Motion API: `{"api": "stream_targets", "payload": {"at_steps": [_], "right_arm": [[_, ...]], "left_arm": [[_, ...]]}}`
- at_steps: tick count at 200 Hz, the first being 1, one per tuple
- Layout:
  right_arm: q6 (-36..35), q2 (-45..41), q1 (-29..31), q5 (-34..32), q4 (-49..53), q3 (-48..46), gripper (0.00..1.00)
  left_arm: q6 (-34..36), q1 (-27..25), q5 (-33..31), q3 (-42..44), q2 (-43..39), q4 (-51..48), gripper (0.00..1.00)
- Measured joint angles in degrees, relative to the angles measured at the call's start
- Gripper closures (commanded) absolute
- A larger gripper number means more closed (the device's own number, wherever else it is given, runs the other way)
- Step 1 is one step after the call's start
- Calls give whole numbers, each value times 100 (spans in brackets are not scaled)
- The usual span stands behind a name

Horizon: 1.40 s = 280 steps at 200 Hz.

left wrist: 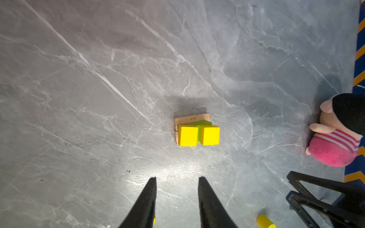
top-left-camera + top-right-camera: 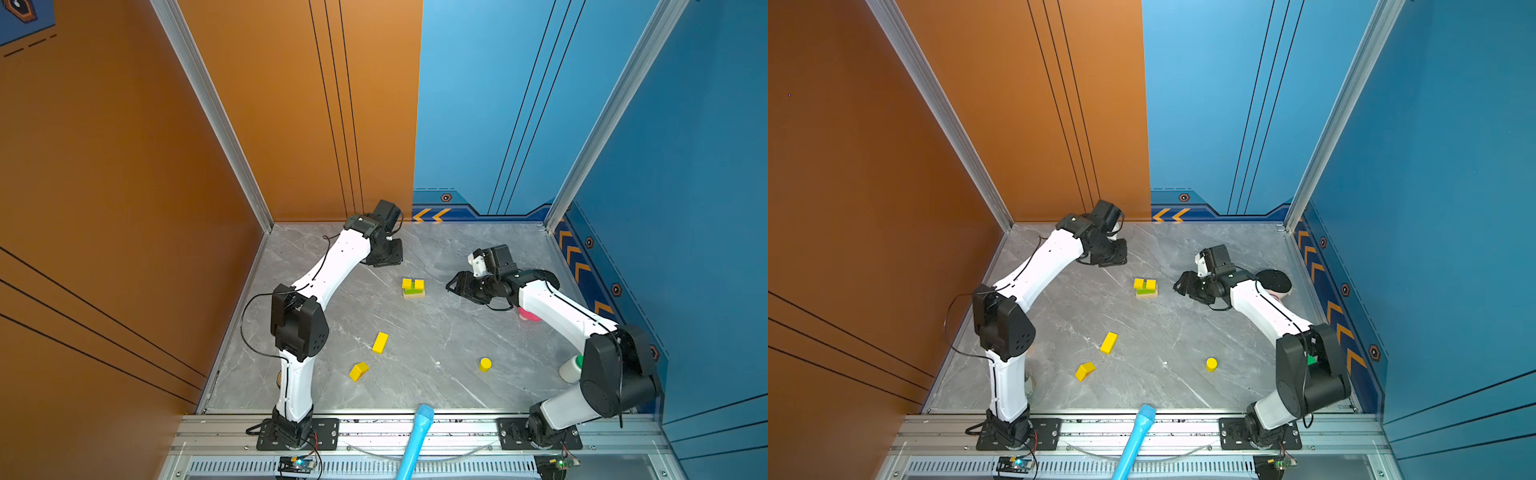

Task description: Build the wood block tower

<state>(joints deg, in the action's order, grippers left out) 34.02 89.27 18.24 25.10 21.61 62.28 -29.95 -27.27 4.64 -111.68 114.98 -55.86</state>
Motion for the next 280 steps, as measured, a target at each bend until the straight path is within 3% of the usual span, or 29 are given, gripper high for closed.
{"api": "stream_targets", "payload": {"at_steps": [25, 94, 142, 280], "right_arm": [[74, 503, 129, 120, -96, 374, 42], [195, 1510, 374, 354, -170, 1370, 51], [203, 1915, 413, 472, -164, 1733, 57], [205, 2304, 498, 492, -146, 1797, 63]], "left_arm": [[17, 114, 372, 597, -2, 396, 65], [17, 251, 938, 1180, -2, 1224, 66], [0, 365, 1169, 1224, 11, 1615, 67], [-48, 256, 1320, 1228, 531, 1845, 70]]}}
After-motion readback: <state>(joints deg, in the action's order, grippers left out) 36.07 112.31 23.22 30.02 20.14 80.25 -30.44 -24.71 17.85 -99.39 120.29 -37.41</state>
